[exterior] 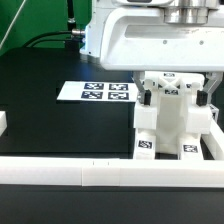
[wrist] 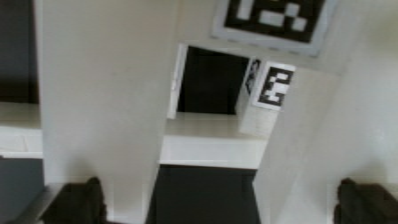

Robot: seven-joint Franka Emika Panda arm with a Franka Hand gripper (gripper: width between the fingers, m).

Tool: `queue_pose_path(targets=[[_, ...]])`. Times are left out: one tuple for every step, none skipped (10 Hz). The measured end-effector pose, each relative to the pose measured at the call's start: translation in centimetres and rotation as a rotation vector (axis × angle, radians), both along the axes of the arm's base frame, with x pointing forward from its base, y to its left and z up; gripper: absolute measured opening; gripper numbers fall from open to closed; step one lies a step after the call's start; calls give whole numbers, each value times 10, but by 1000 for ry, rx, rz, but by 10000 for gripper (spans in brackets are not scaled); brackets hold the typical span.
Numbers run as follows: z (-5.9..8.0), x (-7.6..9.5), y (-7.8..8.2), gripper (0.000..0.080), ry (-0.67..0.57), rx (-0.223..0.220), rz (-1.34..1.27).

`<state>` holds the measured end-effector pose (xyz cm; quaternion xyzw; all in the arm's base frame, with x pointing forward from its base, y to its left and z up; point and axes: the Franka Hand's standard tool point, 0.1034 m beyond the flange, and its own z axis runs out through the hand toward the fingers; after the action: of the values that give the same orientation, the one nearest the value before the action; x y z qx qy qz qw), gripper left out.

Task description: Assemble chair

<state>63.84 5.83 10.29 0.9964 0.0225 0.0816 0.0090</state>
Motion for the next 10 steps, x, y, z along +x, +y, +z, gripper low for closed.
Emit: queue_pose_path(targets=[[3,1,-1,649,-3,0,-1],[4,1,-1,649,-2,1,-2],[8,2,-2,649,-4,2,-3],[11,2,-2,649,-8,3,-2],[12,3,-2,649,-11,-2,31],[16,4,-3,649,-16,-11,87],[24,5,0,649,-21,-11,110],[33,4,1,649,-24,-8,124],[37,0,1,649,-25,-5,127],[41,-13,0,649,-18,6,114]])
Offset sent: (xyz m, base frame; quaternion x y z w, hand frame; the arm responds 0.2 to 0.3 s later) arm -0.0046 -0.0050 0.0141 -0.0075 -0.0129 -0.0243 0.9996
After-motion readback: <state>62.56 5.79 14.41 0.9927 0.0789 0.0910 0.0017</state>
